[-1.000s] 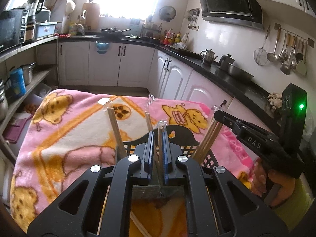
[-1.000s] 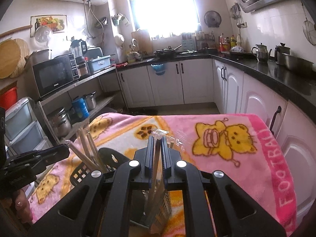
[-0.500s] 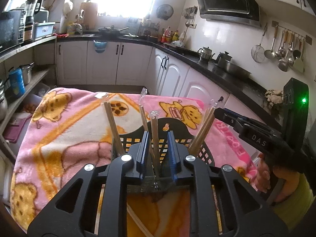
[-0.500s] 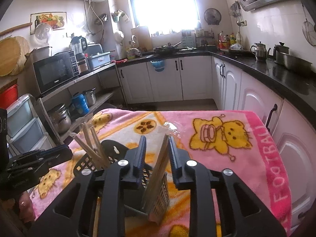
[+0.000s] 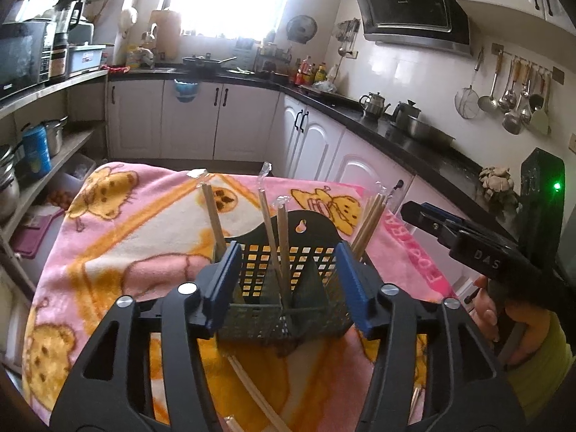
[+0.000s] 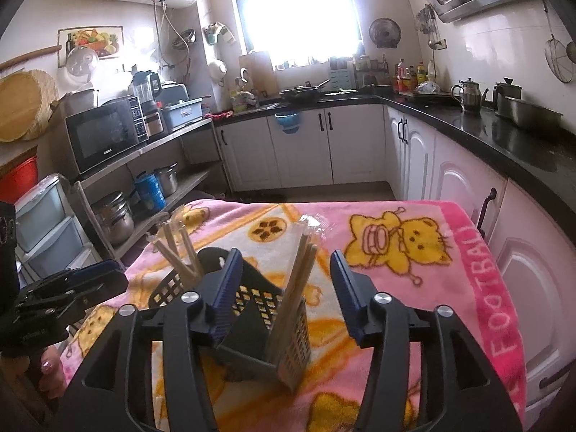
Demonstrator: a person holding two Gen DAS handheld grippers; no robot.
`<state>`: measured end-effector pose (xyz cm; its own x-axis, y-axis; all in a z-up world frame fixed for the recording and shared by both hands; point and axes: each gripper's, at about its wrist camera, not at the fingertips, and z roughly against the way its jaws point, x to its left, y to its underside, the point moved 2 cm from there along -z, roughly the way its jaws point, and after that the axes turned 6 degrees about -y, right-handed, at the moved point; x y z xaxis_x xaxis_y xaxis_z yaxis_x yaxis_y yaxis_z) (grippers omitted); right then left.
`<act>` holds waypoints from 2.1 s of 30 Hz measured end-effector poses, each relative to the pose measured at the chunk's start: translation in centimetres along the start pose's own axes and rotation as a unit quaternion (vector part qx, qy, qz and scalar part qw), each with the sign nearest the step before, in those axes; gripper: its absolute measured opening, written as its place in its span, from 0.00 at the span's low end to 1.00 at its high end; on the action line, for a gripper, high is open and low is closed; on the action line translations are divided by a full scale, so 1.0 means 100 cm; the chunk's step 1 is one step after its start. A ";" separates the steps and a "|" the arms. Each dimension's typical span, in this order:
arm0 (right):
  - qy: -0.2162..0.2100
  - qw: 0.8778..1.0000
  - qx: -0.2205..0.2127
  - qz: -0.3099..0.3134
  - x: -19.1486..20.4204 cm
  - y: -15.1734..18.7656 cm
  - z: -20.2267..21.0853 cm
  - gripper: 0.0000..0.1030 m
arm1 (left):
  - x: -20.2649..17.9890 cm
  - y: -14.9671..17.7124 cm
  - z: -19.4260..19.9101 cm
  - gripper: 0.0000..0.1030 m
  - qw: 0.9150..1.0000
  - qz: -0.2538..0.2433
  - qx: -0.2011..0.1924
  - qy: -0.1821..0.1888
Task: Organize utensils
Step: 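Open both grippers to release the chopsticks into the caddy, then move both tools back down toward the loose chopsticks beside the caddy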
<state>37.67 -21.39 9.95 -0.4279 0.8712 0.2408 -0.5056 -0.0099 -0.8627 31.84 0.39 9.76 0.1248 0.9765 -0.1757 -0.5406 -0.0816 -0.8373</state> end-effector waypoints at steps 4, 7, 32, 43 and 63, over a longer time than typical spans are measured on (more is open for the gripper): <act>0.000 1.000 -0.001 0.004 0.005 0.003 0.008 0.57 | 0.002 0.002 0.008 0.62 1.000 0.007 -0.003 0.002; 0.001 1.000 -0.001 0.006 0.007 0.005 0.013 0.59 | 0.004 0.005 0.015 0.72 1.000 0.012 -0.007 0.001; -0.011 0.999 0.033 0.018 0.033 0.054 0.040 0.65 | 0.026 0.046 0.060 0.88 0.999 0.044 -0.011 -0.017; -0.004 0.999 0.052 0.018 0.035 0.077 0.047 0.65 | 0.032 0.075 0.058 0.88 0.998 0.052 0.014 -0.020; 0.013 0.996 0.092 0.004 0.018 0.120 0.050 0.65 | 0.037 0.123 0.042 0.88 0.995 0.061 0.068 -0.030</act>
<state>27.05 -22.40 2.21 -0.4142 0.8829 0.2212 -0.6320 -0.1041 -0.7680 22.11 3.82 0.98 0.0037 0.9715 -0.2369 -0.6573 -0.1761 -0.7327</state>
